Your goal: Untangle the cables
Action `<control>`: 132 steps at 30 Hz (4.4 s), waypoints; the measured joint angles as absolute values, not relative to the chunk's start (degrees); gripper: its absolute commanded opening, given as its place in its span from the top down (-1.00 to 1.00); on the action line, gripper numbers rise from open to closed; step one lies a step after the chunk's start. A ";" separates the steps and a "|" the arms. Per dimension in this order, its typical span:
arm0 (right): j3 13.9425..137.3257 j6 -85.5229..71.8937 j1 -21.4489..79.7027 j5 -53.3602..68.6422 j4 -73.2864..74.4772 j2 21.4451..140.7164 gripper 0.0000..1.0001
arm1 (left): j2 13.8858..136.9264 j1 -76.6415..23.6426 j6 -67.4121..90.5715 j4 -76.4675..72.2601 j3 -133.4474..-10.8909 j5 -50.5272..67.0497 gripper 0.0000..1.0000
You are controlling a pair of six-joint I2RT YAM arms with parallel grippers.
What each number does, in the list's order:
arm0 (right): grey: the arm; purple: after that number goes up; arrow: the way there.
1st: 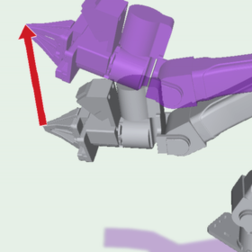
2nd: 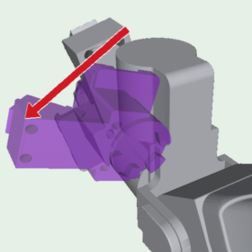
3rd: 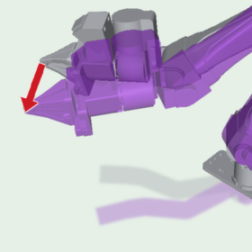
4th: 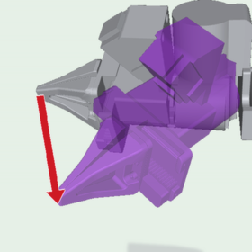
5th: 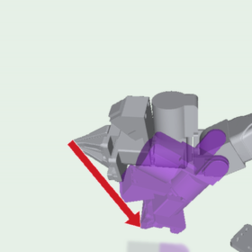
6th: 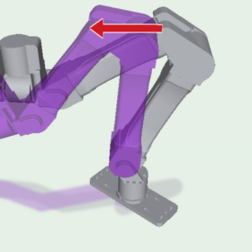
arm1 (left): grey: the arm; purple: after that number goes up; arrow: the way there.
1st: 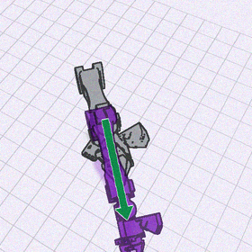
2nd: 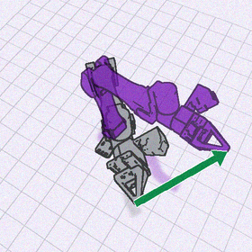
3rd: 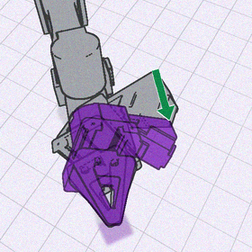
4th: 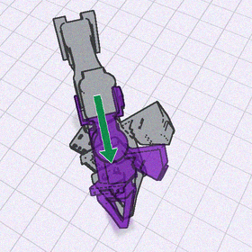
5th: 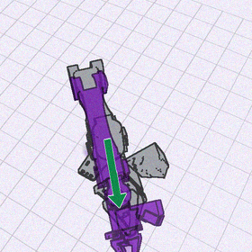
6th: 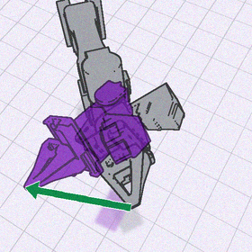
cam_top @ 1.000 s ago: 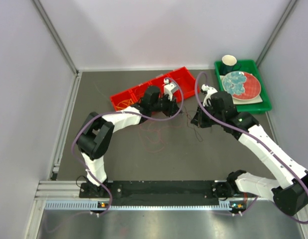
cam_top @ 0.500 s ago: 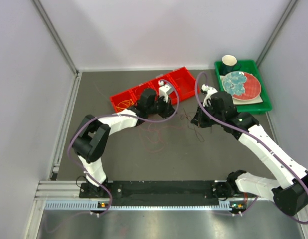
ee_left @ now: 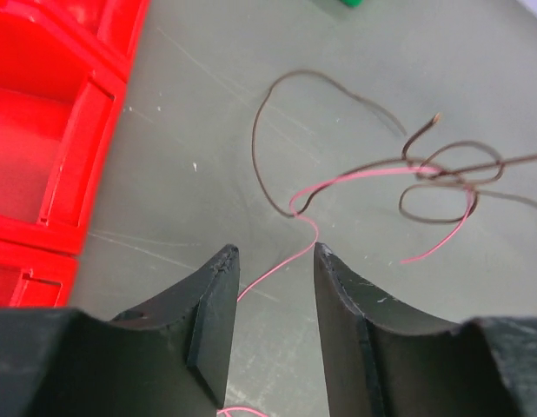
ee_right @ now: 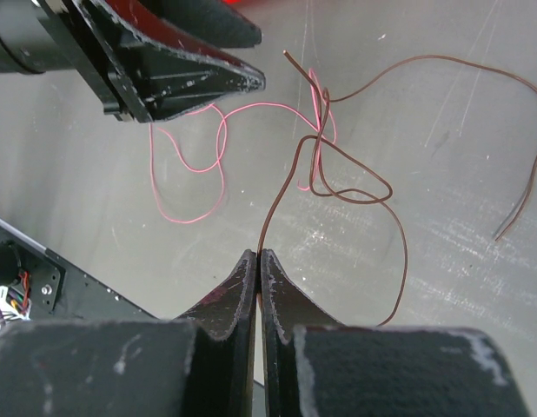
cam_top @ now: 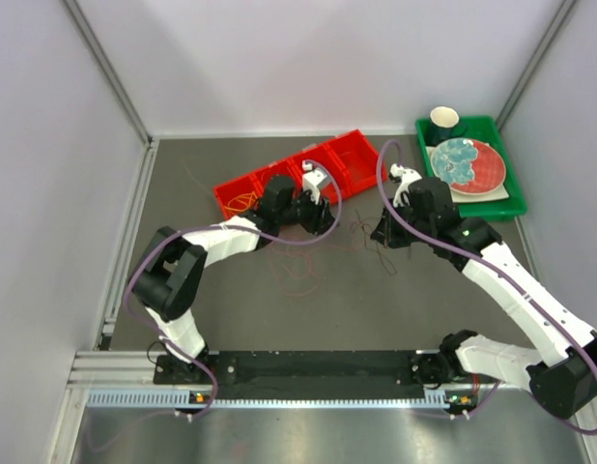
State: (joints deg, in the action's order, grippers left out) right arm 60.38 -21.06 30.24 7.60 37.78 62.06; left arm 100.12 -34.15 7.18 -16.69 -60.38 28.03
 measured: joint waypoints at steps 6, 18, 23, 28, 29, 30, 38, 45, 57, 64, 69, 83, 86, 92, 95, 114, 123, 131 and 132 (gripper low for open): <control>60.38 -21.04 30.24 7.62 37.78 62.06 1.00 | 100.68 -33.54 3.77 -14.68 -62.04 33.95 0.23; 60.38 -20.99 30.24 7.40 37.95 62.04 1.00 | 107.66 -31.90 0.89 -13.58 -69.34 45.32 0.02; 60.38 -20.99 30.22 7.42 38.00 62.02 1.00 | 110.37 -31.90 -2.00 -10.96 -73.25 47.33 0.06; 60.36 -20.99 30.22 7.40 38.00 62.02 1.00 | 112.44 -31.90 -3.66 -8.38 -77.06 49.98 0.17; 60.36 -21.02 30.22 7.40 38.00 62.02 1.00 | 112.68 -31.90 -3.81 -8.29 -77.32 50.48 0.19; 60.36 -21.02 30.22 7.40 38.00 62.02 1.00 | 112.84 -31.90 -3.88 -8.12 -77.58 50.98 0.21; 60.18 -21.02 30.22 7.40 38.00 62.02 1.00 | 113.56 -31.97 -4.51 -5.89 -77.76 54.87 0.29; 59.96 -21.02 30.22 7.40 38.17 62.04 1.00 | 114.30 -32.29 -4.54 -5.48 -78.02 55.86 0.33; 59.96 -21.02 30.22 7.42 38.17 62.04 1.00 | 115.42 -32.77 -2.81 -6.85 -79.75 55.11 0.28; 59.96 -21.02 30.22 7.42 38.17 62.04 1.00 | 115.77 -32.77 -2.96 -7.46 -80.03 53.21 0.29; 59.96 -21.02 30.22 7.42 38.19 62.04 1.00 | 115.77 -32.71 -3.09 -7.46 -80.03 53.08 0.28; 59.96 -21.02 30.22 7.42 38.17 62.04 1.00 | 115.90 -33.12 -0.43 -10.02 -80.03 54.81 0.75; 59.96 -21.02 30.22 7.44 38.19 62.04 1.00 | 115.92 -33.23 -0.51 -9.85 -80.03 55.40 0.63; 59.96 -21.02 30.22 7.44 38.19 62.04 1.00 | 115.92 -33.36 -2.28 -8.47 -80.03 56.40 0.48; 59.96 -21.02 30.20 7.81 38.17 62.06 1.00 | 115.92 -33.21 -3.66 -7.66 -80.03 57.45 0.46; 60.12 -16.95 22.70 24.82 38.22 65.87 1.00 | 119.92 -30.98 -18.33 10.44 -89.49 67.53 0.48; 60.14 -16.71 22.68 27.18 38.17 66.43 1.00 | 119.92 -30.89 -19.25 11.18 -89.49 68.14 0.42; 60.88 -17.08 22.63 28.49 37.98 66.46 1.00 | 120.81 -31.22 -19.22 11.16 -89.47 67.79 0.46; 60.88 -17.12 22.55 28.64 37.85 66.46 1.00 | 120.92 -31.24 -19.22 11.16 -89.47 67.75 0.45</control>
